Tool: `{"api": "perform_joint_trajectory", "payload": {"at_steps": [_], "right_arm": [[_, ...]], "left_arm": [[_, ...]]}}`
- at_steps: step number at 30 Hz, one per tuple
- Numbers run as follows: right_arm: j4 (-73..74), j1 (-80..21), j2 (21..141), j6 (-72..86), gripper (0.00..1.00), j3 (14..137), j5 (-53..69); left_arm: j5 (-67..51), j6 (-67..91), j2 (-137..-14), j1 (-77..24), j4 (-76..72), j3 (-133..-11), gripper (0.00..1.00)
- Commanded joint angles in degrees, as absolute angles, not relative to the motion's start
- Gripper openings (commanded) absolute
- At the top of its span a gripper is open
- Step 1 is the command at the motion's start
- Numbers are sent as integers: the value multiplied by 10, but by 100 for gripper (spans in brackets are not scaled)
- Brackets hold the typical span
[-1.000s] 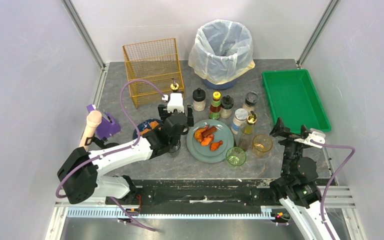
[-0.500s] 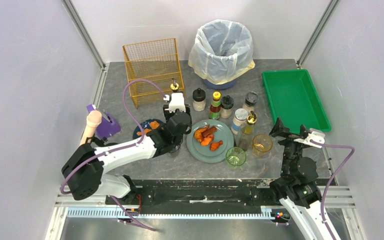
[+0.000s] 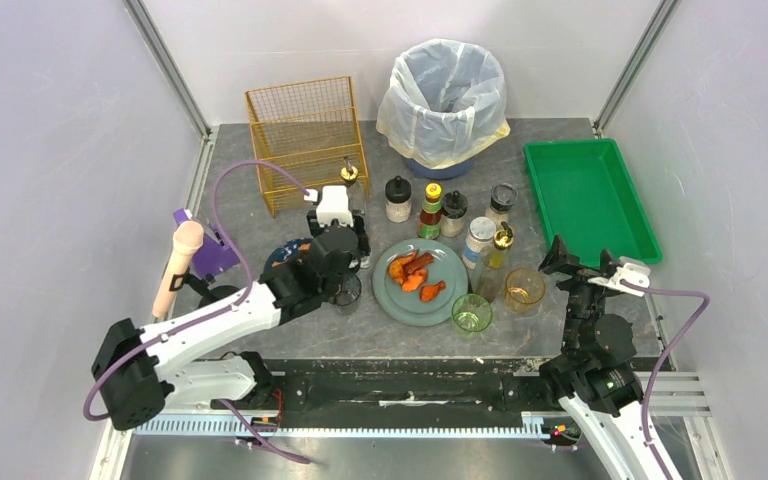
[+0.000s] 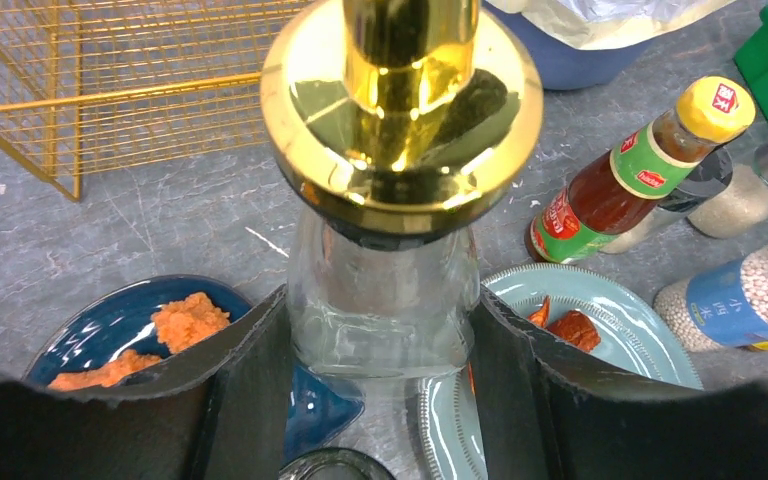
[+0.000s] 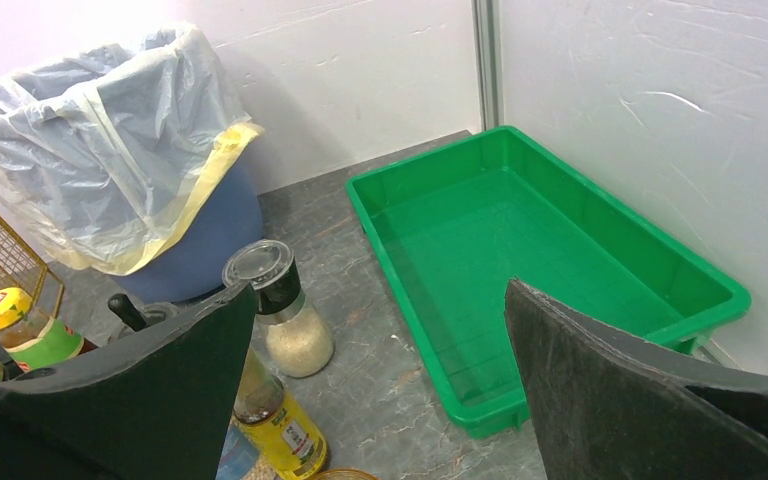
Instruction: Clear the kitchen counter
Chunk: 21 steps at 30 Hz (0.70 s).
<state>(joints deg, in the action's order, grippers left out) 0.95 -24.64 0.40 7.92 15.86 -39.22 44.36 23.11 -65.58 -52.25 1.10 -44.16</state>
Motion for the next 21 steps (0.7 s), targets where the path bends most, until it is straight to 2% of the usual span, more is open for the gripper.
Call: {"api": "perform_joint_trajectory", "payload": {"at_steps": [1, 14, 21], "right_arm": [[-1, -250, -92, 78, 98, 167, -403], [-1, -250, -92, 79, 98, 171, -416], [-1, -249, -92, 75, 98, 173, -434]], "left_arm": [[455, 236, -596, -524, 29, -495, 4], [522, 164, -551, -517, 220, -641, 2], [500, 136, -569, -465, 316, -741, 2]]}}
